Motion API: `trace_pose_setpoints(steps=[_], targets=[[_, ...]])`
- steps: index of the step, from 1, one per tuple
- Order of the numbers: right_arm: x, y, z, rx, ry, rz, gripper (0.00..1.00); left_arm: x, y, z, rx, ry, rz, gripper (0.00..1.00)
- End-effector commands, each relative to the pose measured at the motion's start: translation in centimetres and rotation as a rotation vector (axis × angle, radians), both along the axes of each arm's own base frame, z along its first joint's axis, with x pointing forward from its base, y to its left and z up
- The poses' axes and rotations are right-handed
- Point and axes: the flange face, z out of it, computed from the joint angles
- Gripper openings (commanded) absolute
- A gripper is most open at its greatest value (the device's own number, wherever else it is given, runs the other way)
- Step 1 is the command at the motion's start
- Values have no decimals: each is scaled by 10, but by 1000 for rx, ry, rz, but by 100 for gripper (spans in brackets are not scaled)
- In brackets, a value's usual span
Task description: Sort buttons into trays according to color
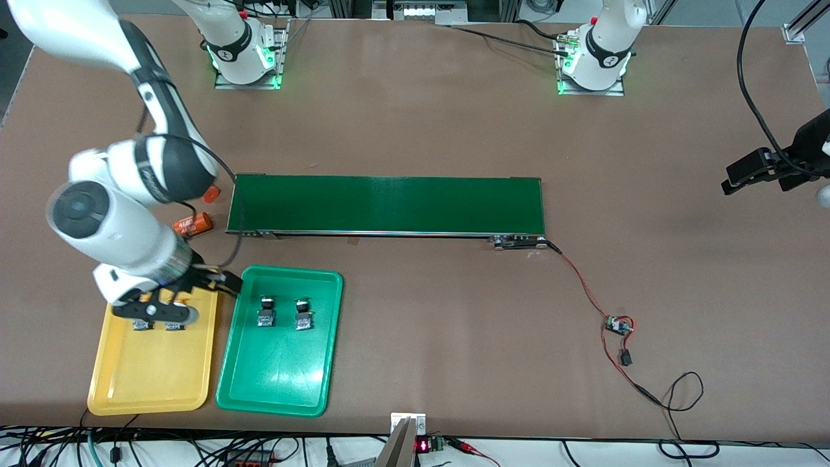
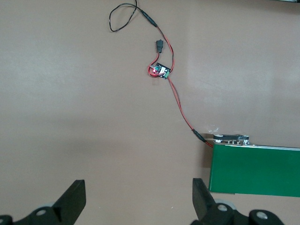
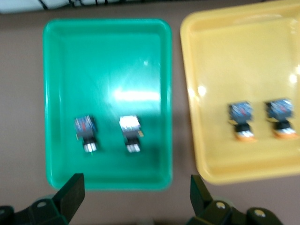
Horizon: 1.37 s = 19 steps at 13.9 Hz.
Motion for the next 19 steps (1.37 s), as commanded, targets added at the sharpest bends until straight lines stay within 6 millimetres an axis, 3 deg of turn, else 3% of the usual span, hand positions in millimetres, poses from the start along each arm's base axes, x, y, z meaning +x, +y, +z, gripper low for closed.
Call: trace_pose_setpoints(steps=[1, 6, 8, 11, 15, 19], targets=[[-23, -39, 43, -17, 66, 28, 100, -3, 2, 3, 1, 4, -22, 100], [-57, -119, 109, 11, 127, 47, 100, -5, 0, 7, 2, 1, -26, 100], [-79, -129, 135, -28, 168, 58, 100, -5, -2, 7, 2, -1, -29, 100], [-99, -144, 156, -82, 188, 40, 100, -4, -4, 7, 2, -4, -34, 100], [-124, -164, 152, -71, 241, 162, 100, -4, -4, 7, 0, -6, -34, 100], [-127, -169, 147, 37, 234, 28, 100, -5, -5, 8, 0, -9, -35, 100]])
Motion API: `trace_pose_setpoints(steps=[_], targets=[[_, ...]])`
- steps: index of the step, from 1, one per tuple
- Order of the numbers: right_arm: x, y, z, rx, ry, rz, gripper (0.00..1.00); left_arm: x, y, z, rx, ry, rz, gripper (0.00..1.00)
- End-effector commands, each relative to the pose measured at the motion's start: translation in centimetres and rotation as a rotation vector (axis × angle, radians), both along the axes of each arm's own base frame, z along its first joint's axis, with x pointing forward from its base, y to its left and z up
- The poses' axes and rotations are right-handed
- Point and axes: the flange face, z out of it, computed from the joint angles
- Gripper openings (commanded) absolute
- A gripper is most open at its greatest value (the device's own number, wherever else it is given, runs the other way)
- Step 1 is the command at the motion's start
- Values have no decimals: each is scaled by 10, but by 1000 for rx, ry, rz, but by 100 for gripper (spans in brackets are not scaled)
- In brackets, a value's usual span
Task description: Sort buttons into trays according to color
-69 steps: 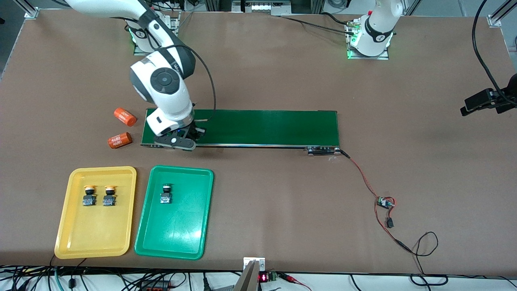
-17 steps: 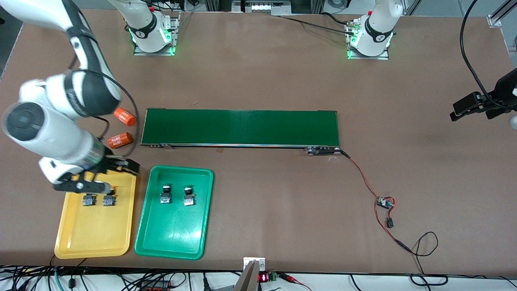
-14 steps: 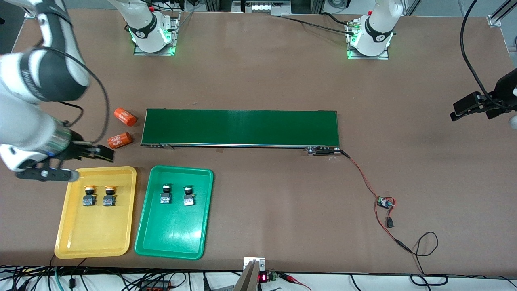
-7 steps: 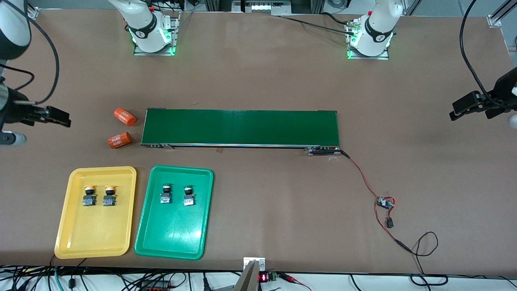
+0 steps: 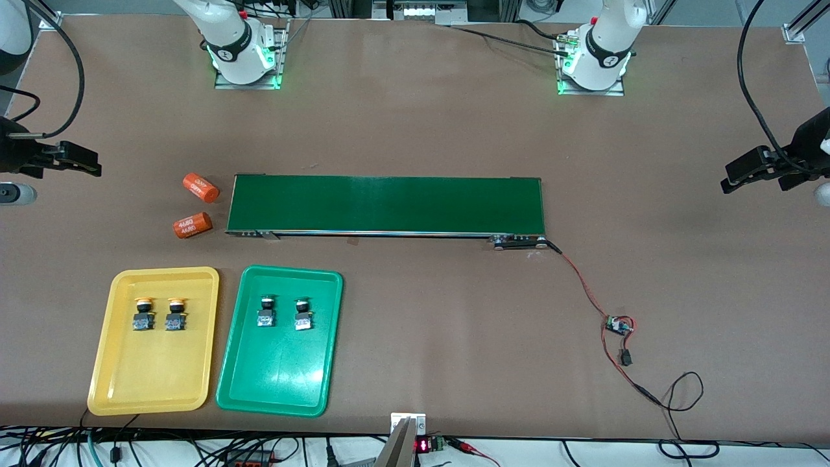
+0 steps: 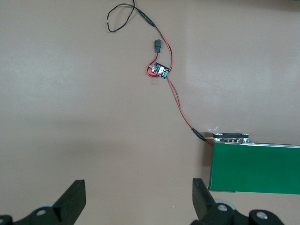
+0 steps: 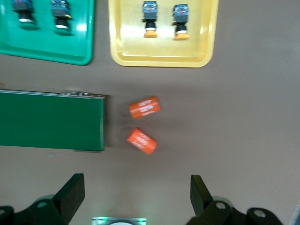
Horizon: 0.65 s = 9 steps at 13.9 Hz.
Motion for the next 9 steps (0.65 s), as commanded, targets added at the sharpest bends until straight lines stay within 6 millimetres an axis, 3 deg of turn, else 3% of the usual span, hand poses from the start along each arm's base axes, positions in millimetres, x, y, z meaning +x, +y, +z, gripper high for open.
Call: trace_pose_setpoints(steps=[1, 9], targets=[[-11, -5, 4, 36, -3, -73, 100, -4, -2, 6, 0, -7, -25, 100], [-19, -10, 7, 24, 28, -81, 100, -4, 0, 6, 0, -3, -22, 100]])
